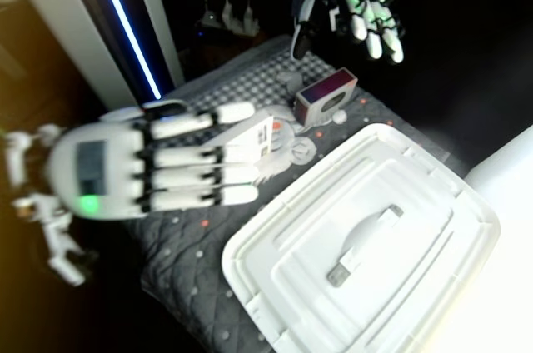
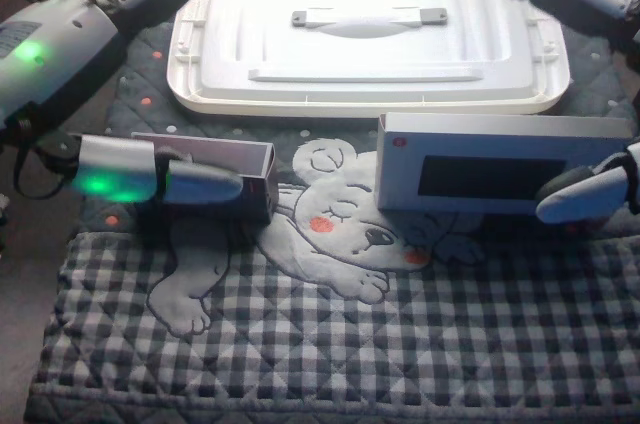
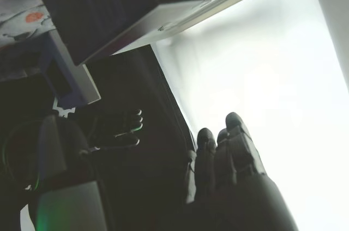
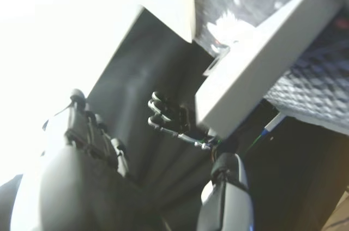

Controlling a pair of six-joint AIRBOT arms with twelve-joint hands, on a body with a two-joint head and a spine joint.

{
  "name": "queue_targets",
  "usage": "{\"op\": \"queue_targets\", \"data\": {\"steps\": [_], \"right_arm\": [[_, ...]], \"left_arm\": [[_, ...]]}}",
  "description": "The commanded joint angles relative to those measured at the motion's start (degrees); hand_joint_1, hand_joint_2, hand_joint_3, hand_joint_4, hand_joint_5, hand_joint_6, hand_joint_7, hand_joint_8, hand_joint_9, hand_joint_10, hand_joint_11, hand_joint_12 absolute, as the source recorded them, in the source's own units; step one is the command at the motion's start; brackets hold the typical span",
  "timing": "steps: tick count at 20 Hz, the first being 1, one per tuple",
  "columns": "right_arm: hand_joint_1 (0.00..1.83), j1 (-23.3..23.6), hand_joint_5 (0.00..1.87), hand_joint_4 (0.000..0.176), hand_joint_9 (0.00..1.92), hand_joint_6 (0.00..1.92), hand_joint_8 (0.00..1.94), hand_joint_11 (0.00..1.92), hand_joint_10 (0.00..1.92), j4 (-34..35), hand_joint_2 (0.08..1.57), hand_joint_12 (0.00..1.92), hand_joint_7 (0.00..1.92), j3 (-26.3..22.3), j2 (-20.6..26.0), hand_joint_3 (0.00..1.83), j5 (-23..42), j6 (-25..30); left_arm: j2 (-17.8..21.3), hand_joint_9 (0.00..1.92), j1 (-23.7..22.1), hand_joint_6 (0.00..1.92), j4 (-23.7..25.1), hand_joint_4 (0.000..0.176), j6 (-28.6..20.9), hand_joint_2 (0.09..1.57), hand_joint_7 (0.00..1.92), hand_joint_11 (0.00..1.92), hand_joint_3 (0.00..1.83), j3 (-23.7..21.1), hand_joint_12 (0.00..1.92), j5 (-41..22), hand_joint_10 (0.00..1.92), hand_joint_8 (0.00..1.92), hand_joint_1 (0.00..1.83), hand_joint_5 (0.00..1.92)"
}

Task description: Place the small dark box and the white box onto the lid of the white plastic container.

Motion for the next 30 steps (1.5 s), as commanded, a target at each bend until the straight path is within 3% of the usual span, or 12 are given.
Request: {"op": "queue_targets", "data": {"steps": [1,4,7,11,13,17,19,20,24,27,29,30], "right_arm": [[0.73,0.2,0.02,0.123,0.00,0.00,0.00,0.01,0.00,2.9,0.59,0.17,0.10,0.5,0.9,0.01,6.5,0.3],[0.72,0.3,0.01,0.125,0.00,0.00,0.00,0.00,0.00,2.8,0.59,0.15,0.07,0.5,0.8,0.00,6.1,0.3],[0.67,0.4,0.03,0.152,0.00,0.01,0.00,0.00,0.00,2.8,0.61,0.13,0.06,0.9,0.5,0.00,5.0,0.3],[0.56,1.8,0.07,0.129,0.06,0.01,0.01,0.06,0.00,1.6,0.60,0.24,0.08,2.3,-0.9,0.00,1.5,0.3],[0.52,4.1,0.05,0.122,0.04,0.00,0.00,0.00,0.01,-0.8,0.63,0.43,0.07,2.9,-2.1,0.00,-1.9,0.3],[0.52,4.5,0.01,0.170,0.00,0.00,0.00,0.00,0.00,-1.6,0.62,0.20,0.05,4.1,-3.7,0.00,-4.6,0.3],[0.52,4.5,0.03,0.149,0.00,0.00,0.00,0.00,0.00,-1.6,0.63,0.16,0.05,4.6,-4.6,0.00,-5.6,0.3],[0.53,4.5,0.03,0.167,0.00,0.00,0.00,0.00,0.00,-1.6,0.62,0.12,0.06,4.6,-4.7,0.00,-5.9,0.3],[0.66,4.5,0.11,0.107,0.06,0.01,0.00,0.00,0.01,-1.9,0.67,0.28,0.13,4.7,-5.2,0.01,-6.8,0.3],[0.77,4.5,0.24,0.012,0.55,0.01,0.02,0.31,0.04,-2.0,0.88,0.77,0.53,4.7,-5.2,0.01,-6.9,0.3],[0.94,4.5,0.58,0.000,0.97,0.01,0.02,0.62,0.06,-2.0,0.99,0.82,0.89,4.7,-5.1,0.00,-6.9,0.3],[1.04,4.5,0.80,0.000,1.08,0.02,0.03,0.70,0.06,-2.0,1.03,0.90,1.02,4.7,-5.1,0.00,-6.9,0.3]], "left_arm": [[0.0,0.02,-0.6,0.00,0.4,0.176,-0.2,0.74,0.00,0.00,0.01,0.2,0.00,-7.2,0.01,0.00,0.74,0.00],[-0.1,0.01,-0.6,0.00,0.4,0.142,-0.2,0.72,0.00,0.01,0.00,0.3,0.00,-6.9,0.01,0.00,0.75,0.00],[-0.7,0.01,-0.6,0.00,0.3,0.164,-0.2,0.73,0.00,0.00,0.00,0.7,0.00,-5.9,0.00,0.00,0.70,0.00],[-1.7,0.05,-1.0,0.00,0.1,0.090,-0.2,0.72,0.02,0.04,0.00,2.1,0.02,-2.5,0.01,0.00,0.58,0.00],[-2.4,0.03,-1.1,0.00,0.1,0.098,-0.2,0.70,0.03,0.03,0.00,2.8,0.02,-0.3,0.00,0.01,0.61,0.00],[-4.7,0.02,-1.9,0.00,0.2,0.142,-0.2,0.69,0.00,0.10,0.00,4.8,0.04,4.2,0.01,0.00,0.56,0.00],[-4.9,0.06,-1.9,0.00,0.3,0.137,-0.2,0.71,0.00,0.13,0.00,5.0,0.06,5.5,0.02,0.00,0.51,0.00],[-5.0,0.07,-1.9,0.00,0.4,0.100,-0.2,0.72,0.01,0.14,0.01,5.0,0.06,5.9,0.02,0.00,0.50,0.00],[-5.8,0.06,-2.2,0.00,0.8,0.000,-0.2,0.74,0.04,0.05,0.01,6.1,0.03,9.1,0.01,0.01,0.51,0.00],[-6.5,0.43,-2.4,0.01,0.9,0.000,-0.2,0.79,0.35,0.48,0.00,6.6,0.20,10.2,0.04,0.02,0.72,0.26],[-6.6,1.05,-2.5,0.02,1.6,0.000,-0.6,0.90,0.93,0.96,0.00,6.6,0.34,10.1,0.07,0.03,1.22,0.82],[-6.6,1.21,-2.5,0.48,1.8,0.000,-0.7,0.97,1.32,1.08,0.01,6.6,0.65,9.9,0.65,0.11,1.37,1.04]]}}
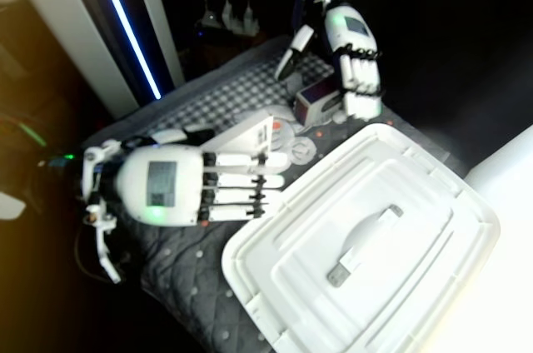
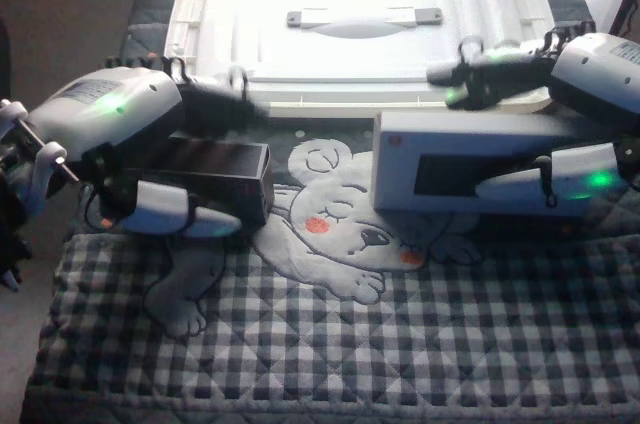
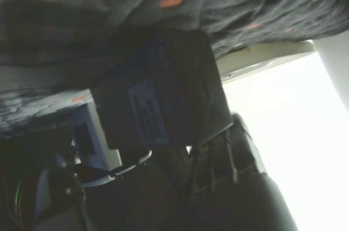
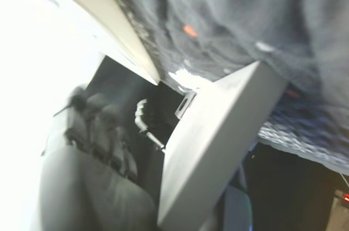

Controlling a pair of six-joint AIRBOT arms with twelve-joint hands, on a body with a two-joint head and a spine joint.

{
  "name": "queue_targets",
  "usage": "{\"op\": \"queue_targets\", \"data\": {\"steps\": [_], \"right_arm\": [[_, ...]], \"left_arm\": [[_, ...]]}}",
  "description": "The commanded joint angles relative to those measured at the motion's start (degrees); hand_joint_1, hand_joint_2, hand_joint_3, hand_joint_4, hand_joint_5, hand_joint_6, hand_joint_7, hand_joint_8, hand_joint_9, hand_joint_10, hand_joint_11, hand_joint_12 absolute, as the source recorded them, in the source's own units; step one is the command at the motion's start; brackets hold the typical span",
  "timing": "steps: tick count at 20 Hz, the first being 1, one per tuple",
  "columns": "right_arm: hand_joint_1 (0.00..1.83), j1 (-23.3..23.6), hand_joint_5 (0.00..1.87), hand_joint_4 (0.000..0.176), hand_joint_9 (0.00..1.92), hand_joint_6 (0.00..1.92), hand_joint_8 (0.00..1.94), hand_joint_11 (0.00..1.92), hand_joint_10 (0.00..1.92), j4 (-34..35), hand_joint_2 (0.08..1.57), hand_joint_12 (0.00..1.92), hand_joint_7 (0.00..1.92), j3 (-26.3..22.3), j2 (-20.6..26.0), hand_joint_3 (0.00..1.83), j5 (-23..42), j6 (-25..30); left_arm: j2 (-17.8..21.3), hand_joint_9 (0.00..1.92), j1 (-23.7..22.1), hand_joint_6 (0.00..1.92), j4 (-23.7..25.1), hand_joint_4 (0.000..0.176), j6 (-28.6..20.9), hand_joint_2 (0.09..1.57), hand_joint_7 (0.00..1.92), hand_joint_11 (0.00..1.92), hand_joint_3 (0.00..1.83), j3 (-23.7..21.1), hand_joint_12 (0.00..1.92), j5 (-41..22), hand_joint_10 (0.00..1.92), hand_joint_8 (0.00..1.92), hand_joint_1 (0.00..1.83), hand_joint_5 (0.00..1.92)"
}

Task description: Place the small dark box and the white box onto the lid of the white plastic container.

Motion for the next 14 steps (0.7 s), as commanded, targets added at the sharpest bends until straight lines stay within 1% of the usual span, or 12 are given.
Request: {"op": "queue_targets", "data": {"steps": [1,2,3,4,5,7,9,10,11,12,13,14], "right_arm": [[1.15,0.4,1.00,0.000,1.18,0.67,0.02,0.79,0.05,2.1,1.07,0.95,1.14,0.3,0.7,0.00,6.5,0.3],[1.26,0.4,1.00,0.000,1.34,0.70,0.75,0.92,0.13,2.1,1.08,1.15,1.14,0.3,0.7,0.00,6.5,0.3],[1.27,0.4,0.97,0.000,1.38,0.75,0.99,0.94,0.19,2.1,1.10,1.24,1.09,0.3,0.7,0.00,6.5,0.3],[1.28,0.4,0.99,0.000,1.34,0.70,1.06,0.98,0.49,2.1,1.10,1.33,1.08,0.3,0.7,0.01,6.5,0.3],[1.28,0.4,0.99,0.000,1.26,0.72,1.04,0.96,0.63,2.1,1.09,1.31,1.09,0.3,0.7,0.00,6.5,0.3],[1.27,0.4,0.96,0.000,1.13,0.74,1.13,0.94,0.92,2.1,1.11,1.41,1.04,0.3,0.7,0.00,6.5,0.3],[1.28,0.4,0.99,0.000,1.11,0.71,1.09,0.95,0.94,2.1,1.10,1.41,1.06,0.3,0.7,0.00,6.5,0.3],[1.27,0.4,0.99,0.000,1.08,0.69,1.14,0.94,1.01,2.0,1.11,1.48,1.04,0.3,0.7,0.00,6.6,0.4],[1.27,0.4,0.98,0.000,1.07,0.70,1.14,0.92,1.00,1.8,1.11,1.45,1.04,0.2,0.7,0.00,7.1,0.6],[1.20,0.4,1.05,0.000,1.02,0.79,1.47,0.99,1.59,1.6,1.08,1.79,0.97,0.1,0.7,0.00,7.7,0.8],[1.19,0.4,1.07,0.000,1.06,0.80,1.48,1.05,1.67,1.5,1.07,1.82,0.98,-0.2,0.7,0.00,8.7,0.8],[1.19,0.5,1.12,0.000,1.20,0.73,1.83,1.28,1.87,1.5,1.05,1.90,1.01,-0.3,0.9,0.00,9.4,0.8]], "left_arm": [[0.1,1.21,-1.1,0.23,-0.1,0.000,-0.3,0.99,1.34,1.05,0.00,0.1,0.95,-6.9,0.88,0.29,1.41,1.21],[0.1,1.26,-1.1,0.16,-0.1,0.000,-0.3,1.00,1.33,1.06,0.00,0.1,1.07,-7.1,0.64,0.54,1.33,1.29],[0.1,1.32,-1.1,0.20,-0.1,0.000,-0.3,0.99,1.35,1.06,0.00,0.1,1.04,-7.2,0.45,0.55,1.32,1.28],[0.1,1.35,-1.1,0.22,-0.1,0.000,-0.3,1.00,1.31,1.05,0.00,0.1,1.10,-7.2,0.39,0.62,1.31,1.27],[0.1,1.37,-1.1,0.29,-0.1,0.000,-0.3,1.00,1.31,1.06,0.00,0.1,1.07,-7.4,0.32,0.62,1.31,1.25],[0.1,1.39,-1.1,0.26,-0.1,0.000,-0.4,0.99,1.32,1.07,0.00,0.1,0.99,-7.8,0.21,0.59,1.31,1.28],[0.2,1.39,-1.1,0.15,0.0,0.000,-0.7,1.01,1.25,1.01,0.00,0.1,1.04,-8.5,0.18,0.74,1.31,1.32],[0.4,1.37,-1.1,0.15,0.1,0.000,-0.9,1.01,1.25,0.98,0.00,0.1,1.08,-9.1,0.17,0.75,1.31,1.32],[0.6,1.38,-1.2,0.17,0.3,0.000,-1.5,1.00,1.28,0.98,0.00,0.1,1.04,-10.0,0.16,0.67,1.31,1.33],[0.9,1.25,-1.5,0.11,0.7,0.000,-1.9,0.99,1.29,0.96,0.00,0.0,1.02,-10.8,0.65,0.48,1.39,1.32],[1.2,1.15,-2.2,0.45,1.1,0.000,-2.0,1.02,1.21,0.95,0.01,-0.2,0.98,-11.6,0.87,0.60,1.40,1.14],[1.3,1.09,-2.7,0.71,1.5,0.000,-2.0,1.05,1.14,0.92,0.00,-0.2,0.94,-12.0,0.99,0.72,1.40,1.00]]}}
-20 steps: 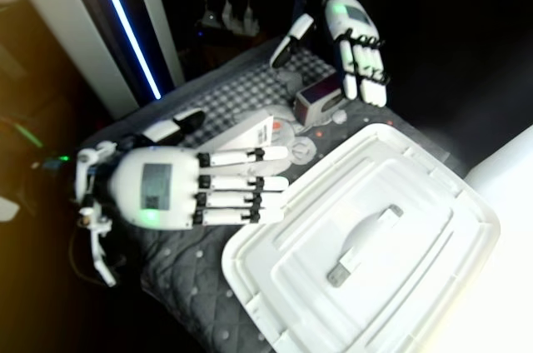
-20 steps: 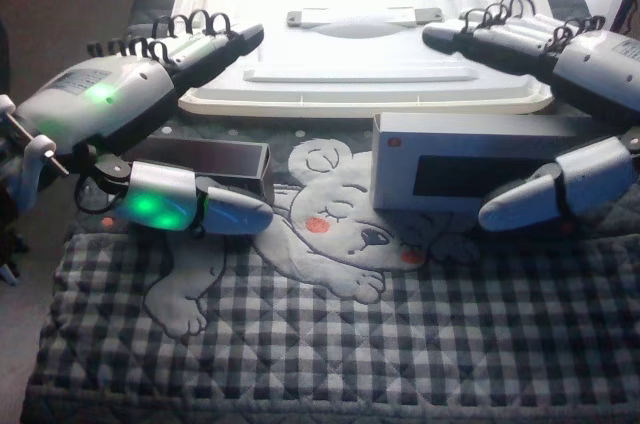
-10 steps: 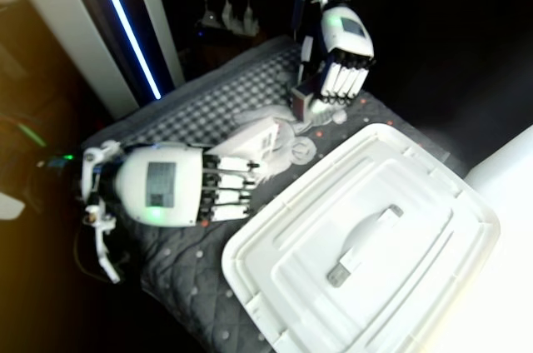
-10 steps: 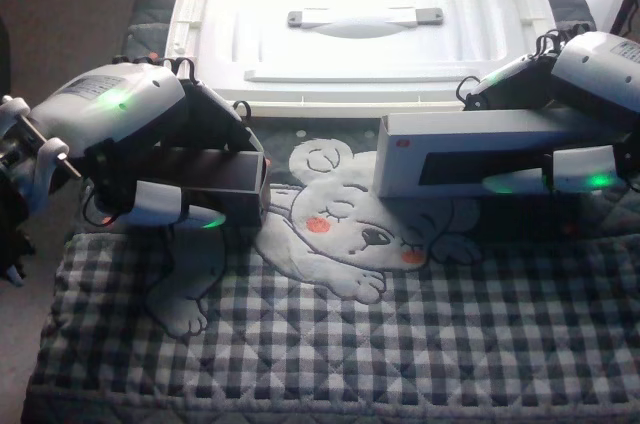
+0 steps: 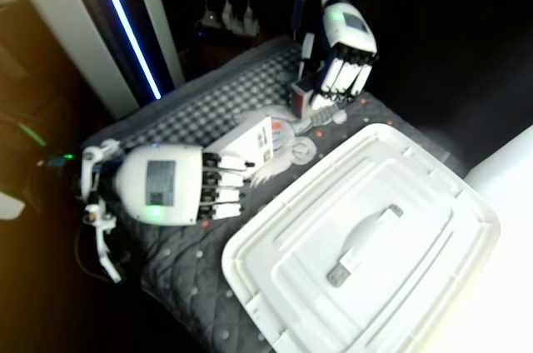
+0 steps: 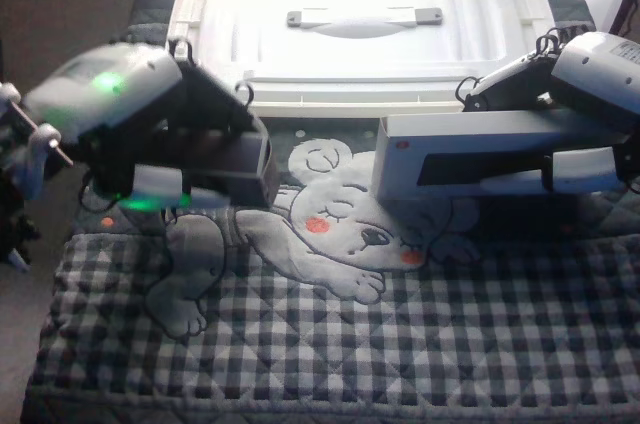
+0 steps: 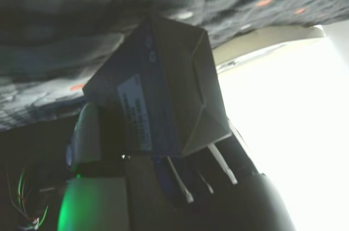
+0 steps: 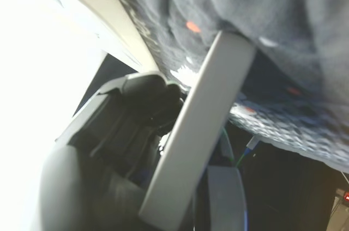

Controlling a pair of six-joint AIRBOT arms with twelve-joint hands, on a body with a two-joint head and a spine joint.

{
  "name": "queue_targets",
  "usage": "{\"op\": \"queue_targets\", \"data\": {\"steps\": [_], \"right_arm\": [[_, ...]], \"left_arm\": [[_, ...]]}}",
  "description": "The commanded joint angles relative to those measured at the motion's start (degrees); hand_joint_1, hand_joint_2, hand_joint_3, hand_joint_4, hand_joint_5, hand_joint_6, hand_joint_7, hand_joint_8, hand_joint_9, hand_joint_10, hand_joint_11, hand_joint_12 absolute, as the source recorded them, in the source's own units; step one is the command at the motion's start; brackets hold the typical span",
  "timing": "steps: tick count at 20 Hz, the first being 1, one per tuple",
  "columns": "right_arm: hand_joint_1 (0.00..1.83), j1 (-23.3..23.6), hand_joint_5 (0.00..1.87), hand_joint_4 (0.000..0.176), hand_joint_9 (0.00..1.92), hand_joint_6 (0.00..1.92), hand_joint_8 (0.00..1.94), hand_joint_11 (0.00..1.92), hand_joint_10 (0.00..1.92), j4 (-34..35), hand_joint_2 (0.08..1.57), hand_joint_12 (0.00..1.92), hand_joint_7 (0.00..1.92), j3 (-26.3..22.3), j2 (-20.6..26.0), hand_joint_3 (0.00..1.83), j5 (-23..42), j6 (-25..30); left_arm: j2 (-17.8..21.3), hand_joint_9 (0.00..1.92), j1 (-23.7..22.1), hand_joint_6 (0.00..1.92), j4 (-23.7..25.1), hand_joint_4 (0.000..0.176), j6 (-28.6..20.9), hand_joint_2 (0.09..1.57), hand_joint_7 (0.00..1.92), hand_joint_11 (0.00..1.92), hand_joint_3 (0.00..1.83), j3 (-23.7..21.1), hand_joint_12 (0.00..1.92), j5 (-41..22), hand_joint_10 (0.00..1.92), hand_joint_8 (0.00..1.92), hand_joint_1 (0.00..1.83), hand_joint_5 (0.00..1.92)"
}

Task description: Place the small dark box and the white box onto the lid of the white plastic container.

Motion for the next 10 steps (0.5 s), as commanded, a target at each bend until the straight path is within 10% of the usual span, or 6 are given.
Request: {"op": "queue_targets", "data": {"steps": [1,3,5,7,8,10], "right_arm": [[1.20,0.5,1.13,0.000,1.24,0.71,1.89,1.35,1.91,2.0,1.05,1.92,1.00,-0.1,1.2,0.00,8.3,0.5],[1.25,0.5,1.05,0.000,1.03,0.82,0.89,0.86,0.76,3.5,1.07,1.24,1.10,0.2,1.7,0.00,9.2,0.5],[1.39,0.6,0.94,0.000,1.13,0.92,0.44,1.03,0.96,5.0,1.05,0.96,1.22,1.1,2.2,0.00,9.3,0.5],[1.21,2.5,1.15,0.000,1.15,0.68,1.01,1.09,1.45,4.7,1.04,1.71,1.17,1.6,2.3,0.00,9.2,0.5],[1.36,4.3,1.04,0.000,1.05,0.70,0.70,0.89,1.23,3.7,1.06,1.37,1.16,1.7,2.3,0.00,8.3,0.5],[1.40,8.0,1.05,0.000,1.10,0.76,0.41,0.91,1.03,1.2,1.04,1.08,1.23,2.5,2.3,0.00,6.4,0.3]], "left_arm": [[0.6,1.06,-1.4,0.82,0.6,0.000,-0.2,1.07,1.10,0.90,0.00,0.2,0.89,-8.3,1.04,0.78,1.39,0.95],[0.1,1.15,-5.8,0.67,4.0,0.000,-0.2,1.03,1.22,0.98,0.00,1.5,0.93,-5.3,0.94,0.59,1.41,1.03],[-1.8,1.09,-10.4,0.43,6.3,0.000,-0.2,1.06,1.10,0.93,0.00,3.9,1.22,-1.9,0.97,0.99,1.32,1.14],[-3.0,0.95,-13.8,0.42,7.4,0.000,-0.2,1.00,0.93,0.95,0.00,5.7,1.87,0.1,1.80,1.57,1.22,1.29],[-3.4,0.94,-15.6,0.47,8.0,0.000,-0.1,1.05,1.06,0.85,0.00,6.6,1.42,1.2,1.13,1.14,1.27,1.18],[-4.3,1.11,-19.0,0.95,9.3,0.000,1.3,1.06,1.15,0.99,0.00,8.1,0.85,4.0,0.91,0.64,1.39,0.95]]}}
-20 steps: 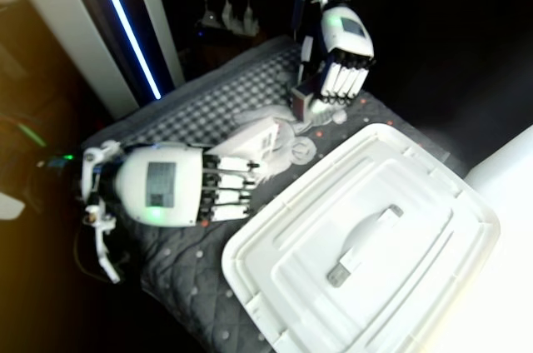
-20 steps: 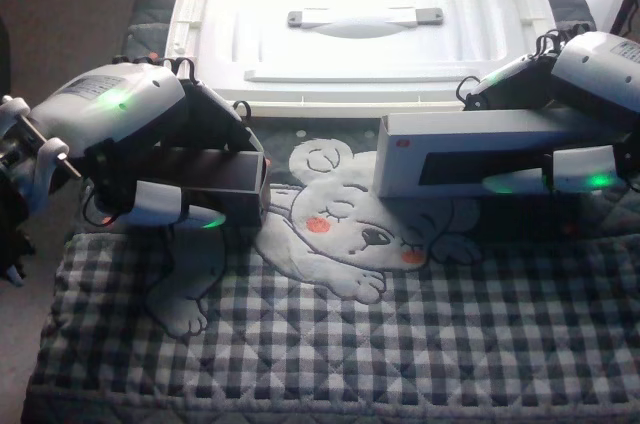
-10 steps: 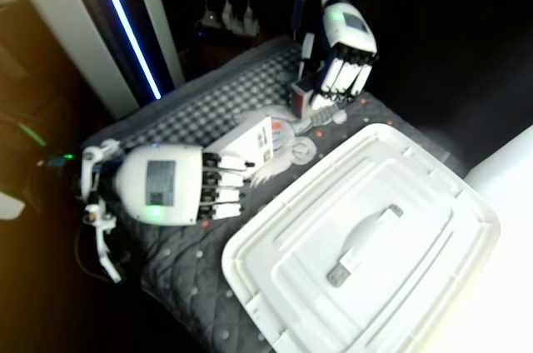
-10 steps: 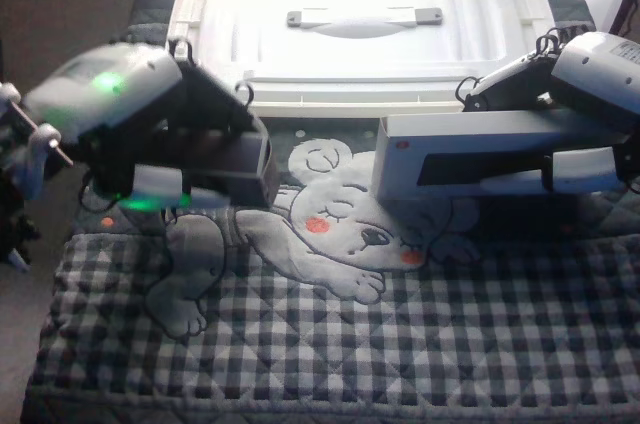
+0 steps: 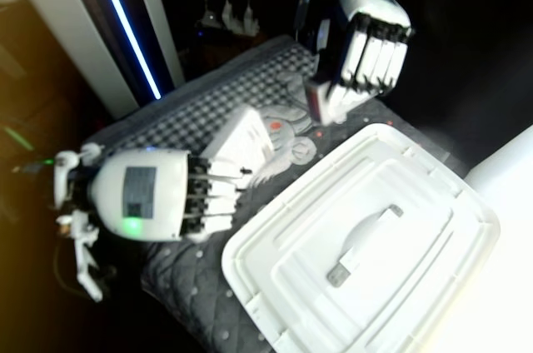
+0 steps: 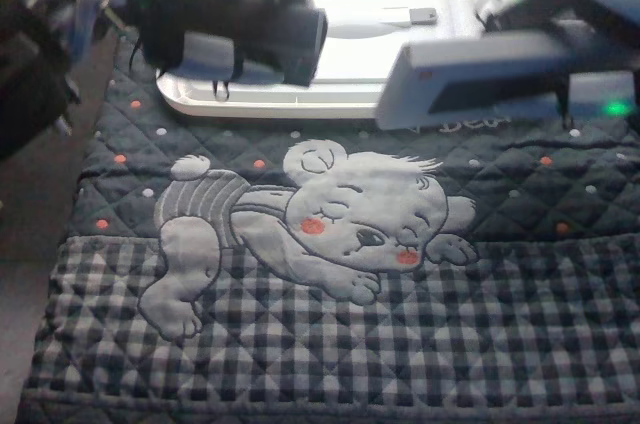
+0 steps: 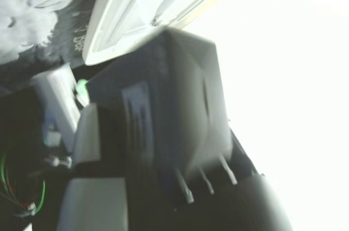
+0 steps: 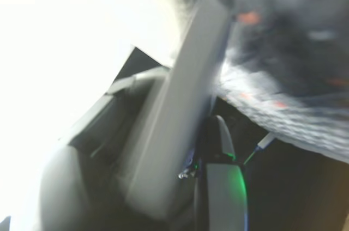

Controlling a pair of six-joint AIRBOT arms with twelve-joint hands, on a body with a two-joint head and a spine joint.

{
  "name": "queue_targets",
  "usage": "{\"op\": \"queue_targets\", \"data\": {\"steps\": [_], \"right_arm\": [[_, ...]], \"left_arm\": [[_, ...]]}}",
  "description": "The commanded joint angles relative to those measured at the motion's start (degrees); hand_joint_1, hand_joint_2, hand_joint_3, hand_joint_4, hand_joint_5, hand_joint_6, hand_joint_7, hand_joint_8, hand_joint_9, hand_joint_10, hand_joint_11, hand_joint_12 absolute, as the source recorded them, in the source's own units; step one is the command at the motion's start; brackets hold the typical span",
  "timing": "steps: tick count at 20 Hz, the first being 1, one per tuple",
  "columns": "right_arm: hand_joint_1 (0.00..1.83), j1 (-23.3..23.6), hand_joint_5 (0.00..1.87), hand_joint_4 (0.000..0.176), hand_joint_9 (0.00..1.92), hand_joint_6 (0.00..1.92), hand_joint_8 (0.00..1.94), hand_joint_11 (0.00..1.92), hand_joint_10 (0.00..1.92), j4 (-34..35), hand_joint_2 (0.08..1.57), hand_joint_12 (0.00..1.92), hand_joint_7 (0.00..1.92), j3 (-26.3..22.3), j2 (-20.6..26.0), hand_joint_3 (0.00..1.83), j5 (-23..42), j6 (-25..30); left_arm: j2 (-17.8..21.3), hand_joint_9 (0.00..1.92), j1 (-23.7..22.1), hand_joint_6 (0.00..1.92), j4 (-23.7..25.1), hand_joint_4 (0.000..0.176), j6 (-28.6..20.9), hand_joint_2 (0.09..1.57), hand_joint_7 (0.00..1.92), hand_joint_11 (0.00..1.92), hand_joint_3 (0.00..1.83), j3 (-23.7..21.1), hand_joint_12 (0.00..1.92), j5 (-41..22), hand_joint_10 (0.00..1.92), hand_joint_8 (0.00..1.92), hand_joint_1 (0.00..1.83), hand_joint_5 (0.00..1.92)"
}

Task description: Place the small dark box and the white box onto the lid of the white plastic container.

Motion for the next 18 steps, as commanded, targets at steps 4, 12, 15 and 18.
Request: {"op": "queue_targets", "data": {"steps": [4,12,15,18], "right_arm": [[1.40,4.9,0.97,0.000,1.12,0.76,0.70,1.04,1.02,0.9,1.06,1.06,1.11,1.4,0.3,0.00,2.5,-5.0],[1.36,13.6,0.77,0.000,0.73,0.93,1.28,0.76,1.47,0.2,1.19,1.34,0.90,8.6,-3.4,0.00,-7.8,-9.5],[1.36,15.7,0.72,0.000,0.71,1.03,1.21,0.69,1.48,-0.7,1.20,1.29,0.93,10.6,-4.2,0.00,-11.6,-9.7],[1.07,16.4,0.04,0.157,0.03,0.03,0.02,0.02,0.05,-0.6,0.92,0.34,0.05,12.7,-5.5,0.00,-14.7,-9.7]], "left_arm": [[-3.3,1.15,-5.7,0.98,-0.7,0.000,8.7,1.05,1.16,1.05,0.00,3.4,0.66,1.3,0.84,0.56,1.40,0.97],[-12.8,1.00,-13.0,1.06,-1.1,0.000,9.0,1.08,1.05,0.83,0.00,16.5,0.91,13.8,1.02,0.69,1.38,0.99],[-14.7,0.93,-13.8,1.19,-1.9,0.000,9.0,1.12,0.96,0.76,0.00,19.6,0.89,16.9,1.11,0.81,1.37,0.92],[-16.6,0.03,-13.8,0.02,-2.1,0.093,9.0,0.89,0.10,0.01,0.00,22.4,0.14,20.3,0.01,0.01,1.22,0.28]]}}
